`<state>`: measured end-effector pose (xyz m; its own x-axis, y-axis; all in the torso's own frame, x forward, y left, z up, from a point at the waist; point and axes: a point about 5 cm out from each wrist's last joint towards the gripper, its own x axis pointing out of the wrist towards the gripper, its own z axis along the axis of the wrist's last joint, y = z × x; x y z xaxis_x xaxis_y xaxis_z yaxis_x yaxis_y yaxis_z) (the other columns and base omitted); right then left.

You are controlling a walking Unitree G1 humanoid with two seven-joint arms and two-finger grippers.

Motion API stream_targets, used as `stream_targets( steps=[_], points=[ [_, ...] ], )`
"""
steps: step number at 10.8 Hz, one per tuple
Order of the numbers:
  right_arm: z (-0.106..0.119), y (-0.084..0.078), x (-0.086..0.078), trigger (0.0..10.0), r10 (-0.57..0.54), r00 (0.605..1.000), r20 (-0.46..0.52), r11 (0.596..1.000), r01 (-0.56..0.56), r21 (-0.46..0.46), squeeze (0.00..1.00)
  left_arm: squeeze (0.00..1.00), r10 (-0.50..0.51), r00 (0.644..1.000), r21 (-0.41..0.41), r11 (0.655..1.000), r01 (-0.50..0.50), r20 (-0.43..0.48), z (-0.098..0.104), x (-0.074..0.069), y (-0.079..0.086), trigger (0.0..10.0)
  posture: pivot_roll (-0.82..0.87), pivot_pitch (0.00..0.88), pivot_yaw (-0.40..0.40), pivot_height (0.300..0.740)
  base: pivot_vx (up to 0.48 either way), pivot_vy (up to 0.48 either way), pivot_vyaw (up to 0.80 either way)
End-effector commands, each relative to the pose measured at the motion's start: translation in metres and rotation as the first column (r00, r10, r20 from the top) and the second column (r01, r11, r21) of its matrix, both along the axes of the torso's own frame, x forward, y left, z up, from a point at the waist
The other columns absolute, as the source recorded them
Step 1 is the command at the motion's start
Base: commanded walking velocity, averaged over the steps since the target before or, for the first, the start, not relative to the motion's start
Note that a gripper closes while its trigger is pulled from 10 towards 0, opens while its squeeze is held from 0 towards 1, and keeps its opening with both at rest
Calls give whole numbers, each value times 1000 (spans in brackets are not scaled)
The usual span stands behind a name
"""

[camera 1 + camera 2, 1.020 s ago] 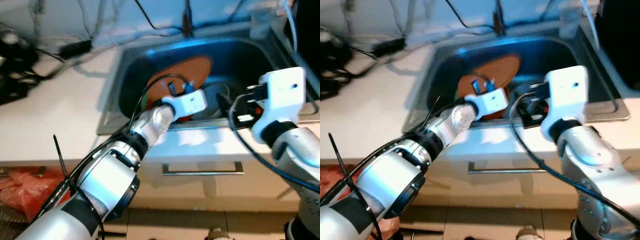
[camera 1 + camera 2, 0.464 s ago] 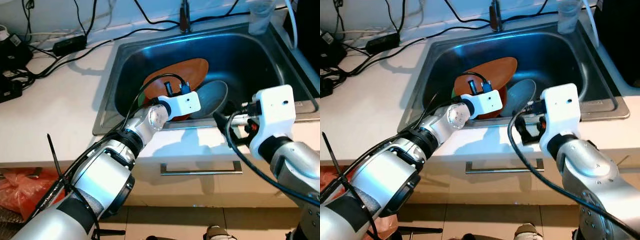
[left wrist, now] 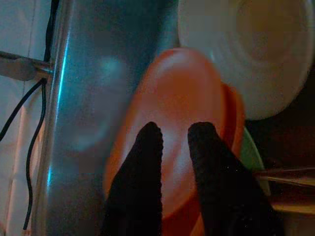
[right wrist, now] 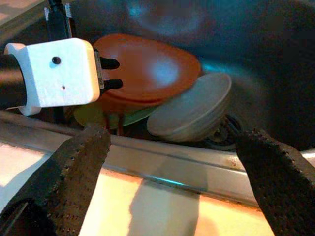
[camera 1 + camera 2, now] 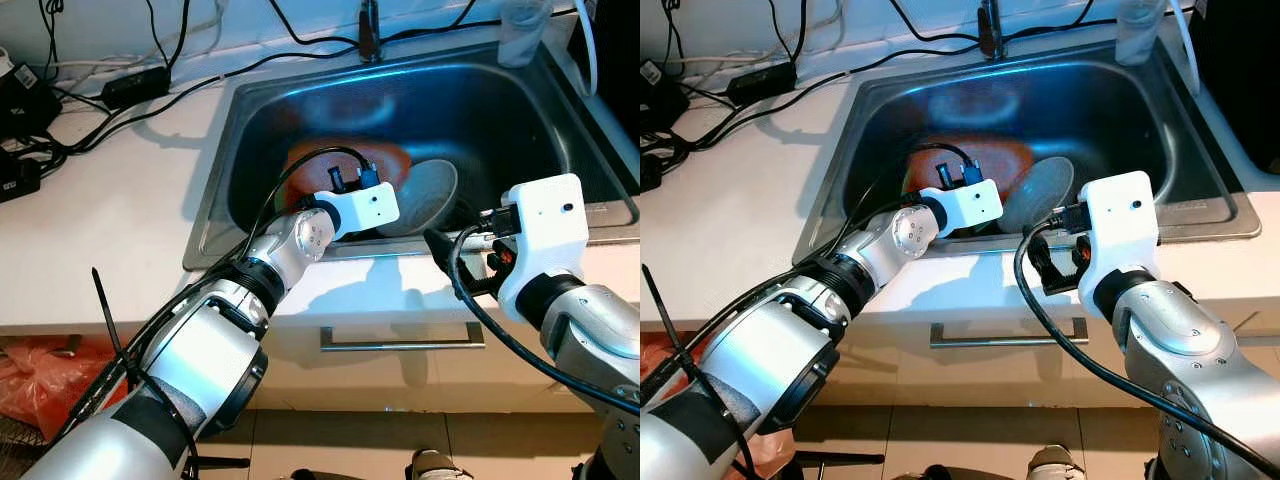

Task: Kitchen organization

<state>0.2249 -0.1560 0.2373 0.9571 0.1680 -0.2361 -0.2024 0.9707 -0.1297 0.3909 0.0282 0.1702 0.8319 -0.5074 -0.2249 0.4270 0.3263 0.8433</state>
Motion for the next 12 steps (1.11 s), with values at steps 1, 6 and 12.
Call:
stream_targets(
  steps=[1, 6, 12],
  points=[
    [2, 6, -2, 10000, 33, 999, 6, 999, -33, 1, 0, 1000, 45, 988, 92, 995, -32, -149, -45, -12, 18, 10000, -413, 177, 203, 740, 0, 0, 0],
    [4, 7, 6, 10000, 42, 999, 18, 999, -42, 2, 0, 1000, 65, 979, -21, 997, -70, -191, -36, -7, 22, 10000, -385, 145, 196, 740, 0, 0, 0],
    [2, 17, 23, 10000, 91, 995, 47, 995, -93, 34, 0, 1000, 85, 983, -287, 949, -130, -164, -1, 8, 44, 10000, -271, 96, 185, 740, 0, 0, 0]
  ],
)
